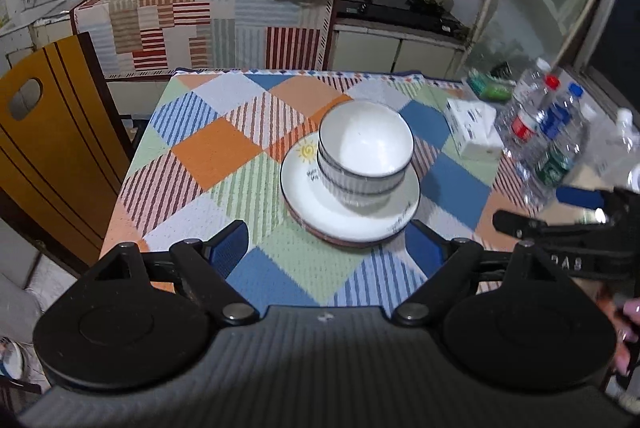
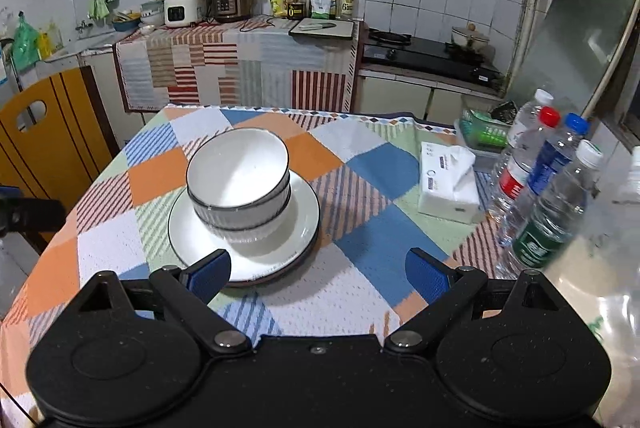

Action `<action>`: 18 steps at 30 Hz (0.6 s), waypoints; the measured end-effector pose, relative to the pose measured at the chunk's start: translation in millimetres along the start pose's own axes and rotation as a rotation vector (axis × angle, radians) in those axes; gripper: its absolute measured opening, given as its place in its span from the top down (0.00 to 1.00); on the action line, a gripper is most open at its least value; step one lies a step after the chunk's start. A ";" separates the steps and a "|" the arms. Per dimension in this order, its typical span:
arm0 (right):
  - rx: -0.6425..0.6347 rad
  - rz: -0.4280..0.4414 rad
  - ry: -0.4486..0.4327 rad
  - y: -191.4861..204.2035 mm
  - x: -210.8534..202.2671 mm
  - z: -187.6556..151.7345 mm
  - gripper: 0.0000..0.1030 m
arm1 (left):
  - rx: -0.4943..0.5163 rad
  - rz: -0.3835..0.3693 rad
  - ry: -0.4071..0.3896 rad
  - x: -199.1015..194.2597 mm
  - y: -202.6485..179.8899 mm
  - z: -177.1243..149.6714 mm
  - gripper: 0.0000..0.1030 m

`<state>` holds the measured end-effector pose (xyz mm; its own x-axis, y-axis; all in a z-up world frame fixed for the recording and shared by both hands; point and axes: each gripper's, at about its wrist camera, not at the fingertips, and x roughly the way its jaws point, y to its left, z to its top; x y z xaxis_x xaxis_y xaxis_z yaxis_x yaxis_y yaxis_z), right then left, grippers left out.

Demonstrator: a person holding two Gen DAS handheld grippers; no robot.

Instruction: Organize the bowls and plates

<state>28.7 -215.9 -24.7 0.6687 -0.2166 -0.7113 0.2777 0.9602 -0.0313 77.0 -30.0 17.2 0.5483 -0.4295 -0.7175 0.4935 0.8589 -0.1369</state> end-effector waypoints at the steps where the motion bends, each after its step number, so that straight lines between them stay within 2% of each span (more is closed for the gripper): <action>1: -0.002 -0.003 0.005 0.6 -3.8 -2.1 0.07 | 0.005 0.004 0.001 -3.6 -0.9 -3.4 0.17; 10: -0.032 -0.032 0.022 13.0 -26.5 -22.2 0.07 | 0.015 0.064 -0.003 -21.4 -2.9 -31.3 0.17; 18: -0.049 -0.042 0.022 27.6 -37.9 -37.8 0.07 | -0.023 0.084 0.013 -23.0 1.4 -45.0 0.17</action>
<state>-15.0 -174.5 -25.2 0.6417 -0.2538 -0.7237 0.2712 0.9578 -0.0955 34.7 -6.4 2.8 0.5785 -0.3517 -0.7360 0.4300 0.8982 -0.0913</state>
